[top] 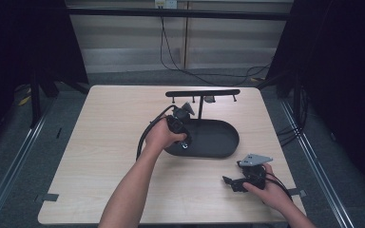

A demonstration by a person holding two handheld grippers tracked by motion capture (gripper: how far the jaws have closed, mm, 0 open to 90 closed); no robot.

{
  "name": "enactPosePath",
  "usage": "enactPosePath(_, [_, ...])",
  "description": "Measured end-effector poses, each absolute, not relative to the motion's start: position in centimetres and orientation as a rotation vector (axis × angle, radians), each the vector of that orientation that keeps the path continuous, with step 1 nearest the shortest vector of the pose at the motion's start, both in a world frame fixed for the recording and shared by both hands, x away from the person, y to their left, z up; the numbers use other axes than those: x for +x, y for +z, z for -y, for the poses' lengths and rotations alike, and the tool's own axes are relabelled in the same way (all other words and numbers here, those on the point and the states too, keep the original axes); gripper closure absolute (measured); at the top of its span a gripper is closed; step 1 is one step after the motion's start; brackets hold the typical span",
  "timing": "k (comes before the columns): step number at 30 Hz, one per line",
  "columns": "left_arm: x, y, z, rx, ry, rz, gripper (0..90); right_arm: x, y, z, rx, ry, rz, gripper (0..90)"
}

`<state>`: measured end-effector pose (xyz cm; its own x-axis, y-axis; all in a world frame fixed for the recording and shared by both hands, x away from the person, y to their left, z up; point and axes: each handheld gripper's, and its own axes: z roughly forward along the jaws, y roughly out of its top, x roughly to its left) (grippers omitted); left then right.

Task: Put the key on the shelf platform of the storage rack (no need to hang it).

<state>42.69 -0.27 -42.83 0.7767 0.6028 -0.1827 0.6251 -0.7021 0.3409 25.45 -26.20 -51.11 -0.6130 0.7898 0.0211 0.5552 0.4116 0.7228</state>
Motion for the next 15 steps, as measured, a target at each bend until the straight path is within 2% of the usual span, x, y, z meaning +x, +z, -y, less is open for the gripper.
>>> enactPosePath(15, [41.9, -42.0, -0.8, 2.559, -0.079, -0.917, 36.0, 25.4, -51.1, 26.2, 1.164, 1.018, -2.349, 14.2])
